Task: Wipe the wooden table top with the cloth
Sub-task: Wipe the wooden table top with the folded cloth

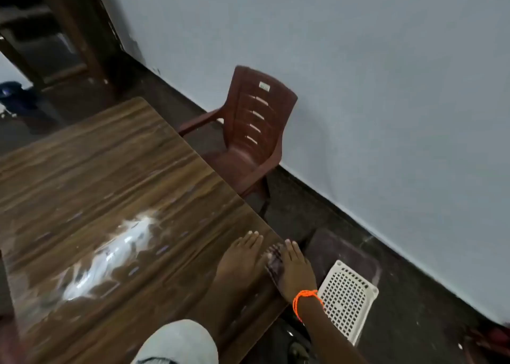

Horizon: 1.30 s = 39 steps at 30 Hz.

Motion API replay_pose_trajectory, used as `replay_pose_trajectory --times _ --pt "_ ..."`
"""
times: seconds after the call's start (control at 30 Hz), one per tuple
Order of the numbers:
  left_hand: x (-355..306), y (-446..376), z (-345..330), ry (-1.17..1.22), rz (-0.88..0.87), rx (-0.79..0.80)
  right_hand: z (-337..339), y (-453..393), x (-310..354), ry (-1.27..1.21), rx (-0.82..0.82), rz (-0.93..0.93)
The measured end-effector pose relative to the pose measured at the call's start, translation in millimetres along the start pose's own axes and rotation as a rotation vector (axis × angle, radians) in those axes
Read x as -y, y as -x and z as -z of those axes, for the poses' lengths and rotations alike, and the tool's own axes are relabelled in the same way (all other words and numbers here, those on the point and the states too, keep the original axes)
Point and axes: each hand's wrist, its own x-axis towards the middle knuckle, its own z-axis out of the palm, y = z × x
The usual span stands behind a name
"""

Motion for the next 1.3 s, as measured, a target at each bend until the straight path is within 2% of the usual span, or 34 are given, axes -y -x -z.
replay_pose_trajectory --times 0.17,0.3,0.43,0.57,0.83,0.93,1.07,1.2,1.3 --pt "-4 6 -46 0.013 -0.116 0.152 -37 27 -3 -0.103 0.085 -0.095" --pt "-13 -7 -65 -0.024 -0.177 0.188 -47 29 -10 -0.232 -0.03 -0.136" --pt "-22 -13 -73 -0.046 -0.196 0.252 -53 29 -13 -0.251 -0.084 -0.135" --pt "-32 -12 -78 -0.049 -0.168 0.272 -55 30 -14 -0.245 -0.03 -0.164" --pt "-34 -26 -80 -0.118 -0.301 0.273 -54 11 -24 -0.296 -0.152 -0.326" --pt "-28 -44 -80 -0.142 -0.255 0.247 -50 -11 -23 -0.36 -0.194 -0.366" --pt "-19 -46 -73 -0.083 -0.167 0.242 -53 -25 -18 -0.351 -0.187 -0.314" --pt "-12 -8 -68 -0.005 -0.162 0.129 -67 -6 -8 -0.35 -0.129 -0.169" --pt "-17 30 -82 0.045 -0.134 0.169 -79 30 -8 -0.368 -0.106 -0.124"
